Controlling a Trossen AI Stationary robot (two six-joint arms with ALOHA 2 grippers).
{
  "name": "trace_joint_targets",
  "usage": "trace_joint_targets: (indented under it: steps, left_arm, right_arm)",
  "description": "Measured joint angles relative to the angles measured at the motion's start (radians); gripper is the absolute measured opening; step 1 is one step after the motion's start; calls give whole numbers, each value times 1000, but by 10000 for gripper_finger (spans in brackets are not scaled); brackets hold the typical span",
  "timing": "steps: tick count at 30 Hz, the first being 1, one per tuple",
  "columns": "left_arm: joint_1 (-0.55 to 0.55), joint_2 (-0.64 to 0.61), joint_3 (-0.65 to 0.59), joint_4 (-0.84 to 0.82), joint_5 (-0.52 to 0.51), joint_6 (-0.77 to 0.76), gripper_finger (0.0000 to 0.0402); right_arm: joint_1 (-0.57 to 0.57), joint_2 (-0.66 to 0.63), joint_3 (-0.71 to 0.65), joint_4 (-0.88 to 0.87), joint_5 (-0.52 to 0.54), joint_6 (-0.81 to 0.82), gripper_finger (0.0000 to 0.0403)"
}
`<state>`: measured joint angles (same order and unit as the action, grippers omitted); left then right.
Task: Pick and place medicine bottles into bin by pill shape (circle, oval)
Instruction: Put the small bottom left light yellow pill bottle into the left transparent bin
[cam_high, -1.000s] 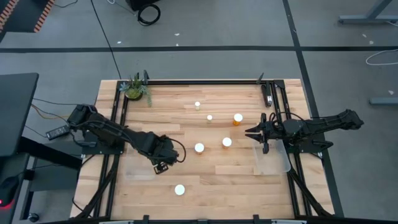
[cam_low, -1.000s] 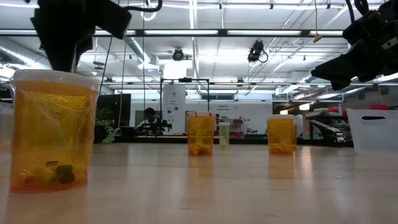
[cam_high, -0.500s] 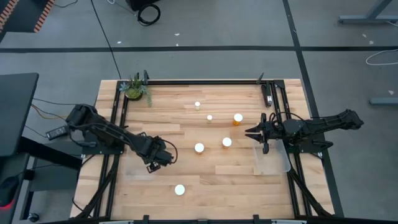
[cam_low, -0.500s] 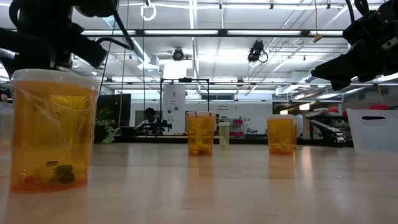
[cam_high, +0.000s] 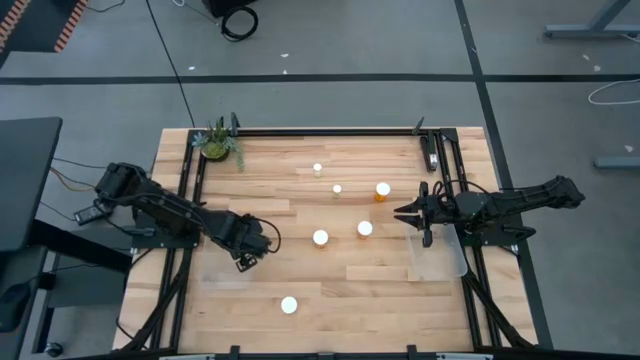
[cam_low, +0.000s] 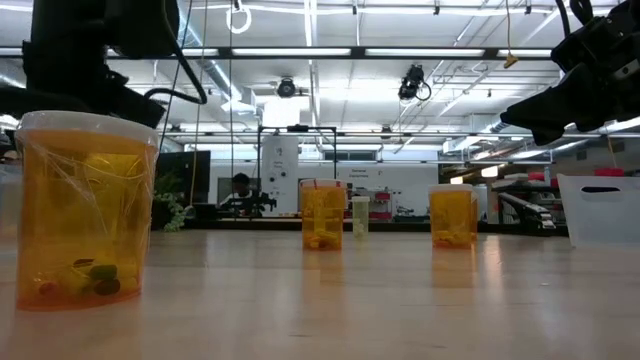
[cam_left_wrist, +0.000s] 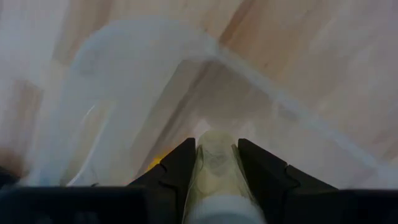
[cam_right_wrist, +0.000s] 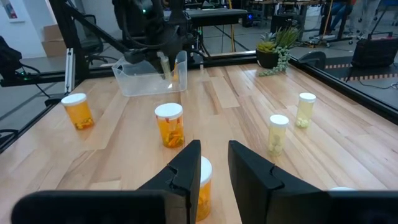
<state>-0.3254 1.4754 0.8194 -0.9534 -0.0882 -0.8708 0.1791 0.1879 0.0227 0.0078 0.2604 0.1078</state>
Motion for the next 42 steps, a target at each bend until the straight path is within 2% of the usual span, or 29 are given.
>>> trace_joint_targets:
  steps: [3, 14, 28, 42]
  left_arm:
    - [4, 0, -30, 64, 7, 3, 121]
    - [4, 0, -89, 144, 7, -13, 122]
    - [2, -1, -93, 147, 7, -28, 130]
    - [4, 1, -94, 134, 7, -27, 193]
  right_arm:
    - [0, 0, 0, 0, 0, 0, 88]
    - [0, 0, 0, 0, 0, 0, 88]
    - [0, 0, 0, 1, 0, 0, 88]
    - [0, 0, 0, 0, 0, 0, 88]
